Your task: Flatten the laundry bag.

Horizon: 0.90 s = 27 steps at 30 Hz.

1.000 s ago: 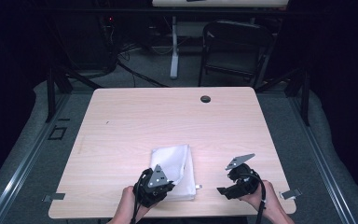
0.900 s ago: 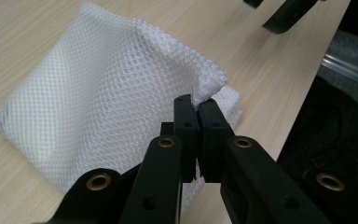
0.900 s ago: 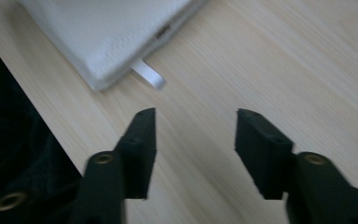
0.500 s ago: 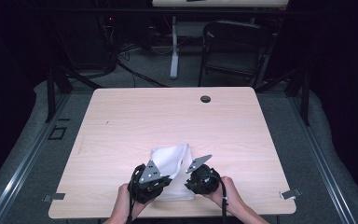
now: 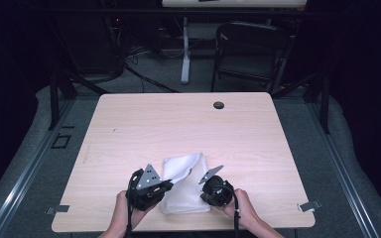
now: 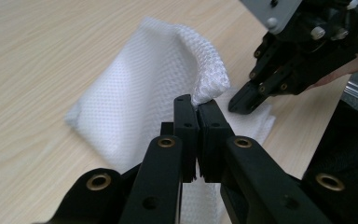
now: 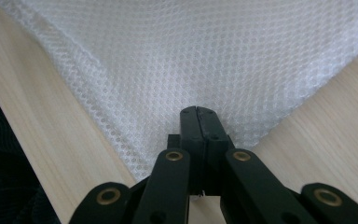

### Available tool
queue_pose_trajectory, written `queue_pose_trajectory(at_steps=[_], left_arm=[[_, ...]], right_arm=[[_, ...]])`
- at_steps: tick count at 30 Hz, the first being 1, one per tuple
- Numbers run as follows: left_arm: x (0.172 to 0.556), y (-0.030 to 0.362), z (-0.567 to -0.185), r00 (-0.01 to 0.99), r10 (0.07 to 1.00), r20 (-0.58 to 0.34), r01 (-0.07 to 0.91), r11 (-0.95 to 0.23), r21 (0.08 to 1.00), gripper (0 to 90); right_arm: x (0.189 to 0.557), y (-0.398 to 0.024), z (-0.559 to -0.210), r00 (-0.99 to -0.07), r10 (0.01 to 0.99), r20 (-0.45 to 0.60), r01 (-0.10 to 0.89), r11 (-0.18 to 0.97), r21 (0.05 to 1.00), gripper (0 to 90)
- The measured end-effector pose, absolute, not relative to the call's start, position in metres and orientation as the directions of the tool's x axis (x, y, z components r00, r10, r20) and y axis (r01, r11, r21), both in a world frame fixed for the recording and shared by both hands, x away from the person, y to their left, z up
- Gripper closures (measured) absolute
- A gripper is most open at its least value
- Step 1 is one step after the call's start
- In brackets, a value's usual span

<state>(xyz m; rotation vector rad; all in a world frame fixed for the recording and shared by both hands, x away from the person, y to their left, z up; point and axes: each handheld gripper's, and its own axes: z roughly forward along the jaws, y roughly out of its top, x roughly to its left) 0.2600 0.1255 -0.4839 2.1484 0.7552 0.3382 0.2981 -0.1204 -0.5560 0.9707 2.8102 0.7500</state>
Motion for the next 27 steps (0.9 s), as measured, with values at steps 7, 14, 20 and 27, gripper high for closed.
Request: queue_pose_trajectory(at_steps=[7,14,20,27], left_arm=[[0.261,0.141,-0.484,0.765,0.644,-0.016,0.422,-0.482,0.768,88.1],[0.261,0.145,-0.490,0.764,0.643,-0.051,0.447,-0.472,0.760,88.1],[0.260,0.139,-0.493,0.780,0.624,-0.036,0.434,-0.498,0.751,88.1],[0.262,0.132,-0.498,0.796,0.604,-0.042,0.432,-0.518,0.738,87.8]], right_arm=[[0.292,-0.130,-0.554,-0.769,0.634,0.084,0.598,0.666,0.446,90.0],[0.293,-0.142,-0.539,-0.766,0.638,0.081,0.582,0.635,0.508,69.5],[0.305,-0.157,-0.538,-0.705,0.702,0.097,0.643,0.577,0.503,58.1],[0.316,-0.156,-0.546,-0.695,0.697,0.175,0.690,0.578,0.436,68.2]])
